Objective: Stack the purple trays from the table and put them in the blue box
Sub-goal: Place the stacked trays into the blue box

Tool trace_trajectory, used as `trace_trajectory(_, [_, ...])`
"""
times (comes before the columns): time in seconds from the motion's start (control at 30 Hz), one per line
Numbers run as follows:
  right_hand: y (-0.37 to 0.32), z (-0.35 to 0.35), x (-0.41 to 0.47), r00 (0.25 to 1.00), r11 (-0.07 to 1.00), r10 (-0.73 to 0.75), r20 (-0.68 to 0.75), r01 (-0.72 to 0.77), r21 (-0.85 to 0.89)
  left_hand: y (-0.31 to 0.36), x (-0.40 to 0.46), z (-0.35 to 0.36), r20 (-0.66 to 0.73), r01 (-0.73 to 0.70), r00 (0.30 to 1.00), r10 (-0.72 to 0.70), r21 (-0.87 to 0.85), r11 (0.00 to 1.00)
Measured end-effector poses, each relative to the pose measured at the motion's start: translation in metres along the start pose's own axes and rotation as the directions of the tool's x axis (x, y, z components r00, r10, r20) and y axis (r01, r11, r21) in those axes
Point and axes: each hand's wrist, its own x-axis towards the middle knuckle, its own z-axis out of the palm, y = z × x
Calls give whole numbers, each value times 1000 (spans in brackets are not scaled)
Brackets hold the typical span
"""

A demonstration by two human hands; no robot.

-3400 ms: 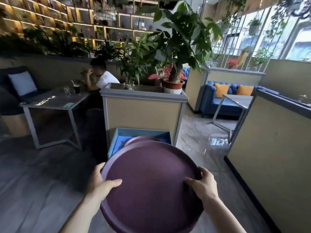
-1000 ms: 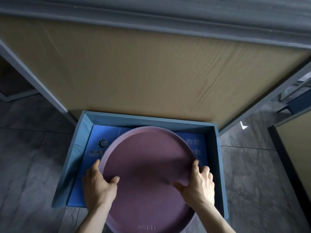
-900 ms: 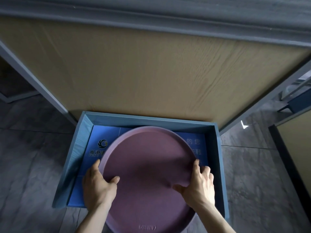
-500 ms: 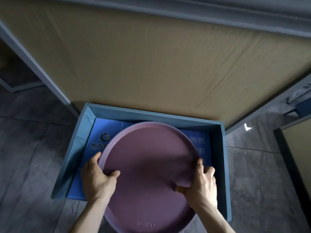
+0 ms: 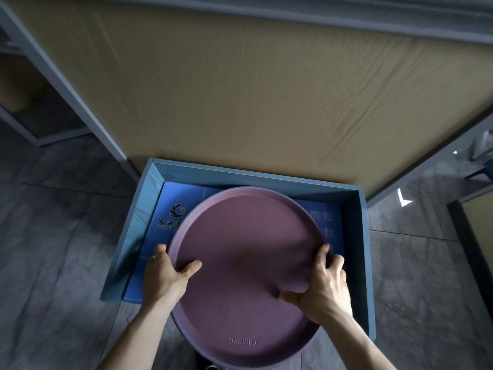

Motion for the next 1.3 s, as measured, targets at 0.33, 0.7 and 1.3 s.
trace_trajectory(0.33, [8, 6, 0, 1000, 1000, -19, 1, 19, -13, 11, -39, 21, -31, -250, 957, 289, 415, 874])
trace_trajectory(0.7, [17, 7, -4, 986, 974, -166, -32, 159, -162, 25, -53, 43, 217, -454, 889, 404, 533, 714])
trace_trajectory(1.3, [22, 10, -11, 947, 883, -304, 109, 322, -341, 32, -73, 36, 243, -484, 872, 425, 563, 671])
